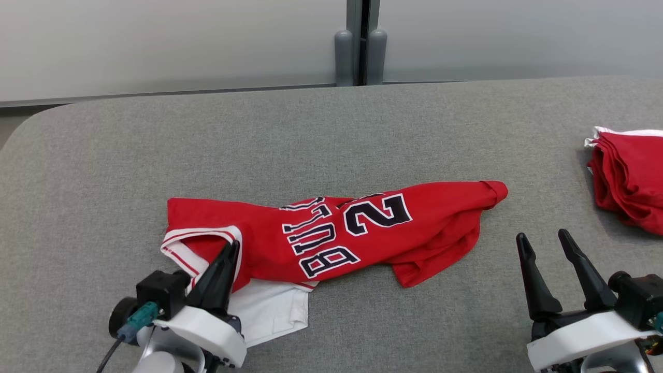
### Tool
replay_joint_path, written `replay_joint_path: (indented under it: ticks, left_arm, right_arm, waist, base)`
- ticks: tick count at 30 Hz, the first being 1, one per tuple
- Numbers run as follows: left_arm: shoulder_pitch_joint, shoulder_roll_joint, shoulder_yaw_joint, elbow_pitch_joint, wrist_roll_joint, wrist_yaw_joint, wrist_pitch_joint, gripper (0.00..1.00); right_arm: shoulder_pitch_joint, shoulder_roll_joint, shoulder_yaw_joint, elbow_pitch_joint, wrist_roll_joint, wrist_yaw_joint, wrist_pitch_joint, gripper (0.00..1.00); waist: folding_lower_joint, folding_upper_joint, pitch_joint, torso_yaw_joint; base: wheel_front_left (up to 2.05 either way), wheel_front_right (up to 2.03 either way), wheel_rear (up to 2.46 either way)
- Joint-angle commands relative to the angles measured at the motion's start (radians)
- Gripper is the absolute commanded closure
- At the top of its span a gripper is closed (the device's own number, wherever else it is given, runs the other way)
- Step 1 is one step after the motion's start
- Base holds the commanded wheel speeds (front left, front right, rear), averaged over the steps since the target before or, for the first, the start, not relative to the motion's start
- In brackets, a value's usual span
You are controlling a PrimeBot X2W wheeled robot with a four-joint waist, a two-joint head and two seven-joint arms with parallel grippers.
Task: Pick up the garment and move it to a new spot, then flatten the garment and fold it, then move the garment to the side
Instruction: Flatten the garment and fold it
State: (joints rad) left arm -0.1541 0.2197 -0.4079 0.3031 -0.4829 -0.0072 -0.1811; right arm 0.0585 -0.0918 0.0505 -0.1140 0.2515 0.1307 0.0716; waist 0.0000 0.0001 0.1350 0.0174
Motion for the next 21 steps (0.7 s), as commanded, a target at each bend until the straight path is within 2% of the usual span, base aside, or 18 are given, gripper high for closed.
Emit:
replay_joint_path:
  ticks: [1, 6, 9, 19, 20, 21]
  left_arm:
    - [-0.025, 0.013, 0.010, -0.032, 0.012, 0.012, -0.013, 1.00]
    - [-0.098, 0.030, 0.039, -0.100, 0.025, 0.039, -0.011, 1.00]
    - [-0.178, 0.043, 0.058, -0.088, 0.030, 0.041, -0.002, 1.00]
    - [-0.448, 0.040, 0.089, 0.209, -0.003, -0.028, -0.007, 1.00]
    - [-0.468, 0.037, 0.092, 0.240, -0.004, -0.031, -0.013, 0.65]
    - [-0.484, 0.037, 0.091, 0.267, -0.002, -0.037, -0.023, 0.00]
  right_arm:
    - [-0.017, -0.002, -0.002, -0.005, 0.004, 0.000, -0.006, 0.00]
    - [-0.043, -0.003, -0.002, -0.021, 0.000, 0.000, -0.001, 0.00]
    - [-0.067, -0.004, -0.003, -0.032, -0.003, 0.000, -0.003, 0.00]
    - [-0.143, 0.011, 0.003, -0.014, 0.001, 0.000, -0.038, 0.00]
    - [-0.147, 0.013, 0.004, -0.010, 0.002, 0.000, -0.044, 0.00]
    - [-0.150, 0.014, 0.005, -0.006, 0.002, 0.000, -0.049, 0.00]
  waist:
    - [0.0000, -0.0001, 0.008, 0.004]
    - [0.0000, -0.0001, 0.052, 0.001]
    - [0.0000, -0.0001, 0.095, -0.013]
    - [0.0000, -0.0001, 0.232, -0.086]
    - [0.0000, -0.0001, 0.238, -0.089]
    - [0.0000, -0.0001, 0.242, -0.091]
  base:
    - [0.00, 0.00, 0.00]
    - [0.00, 0.00, 0.00]
    - [0.00, 0.00, 0.00]
    - [0.00, 0.00, 0.00]
    - [0.00, 0.00, 0.00]
    - [0.00, 0.00, 0.00]
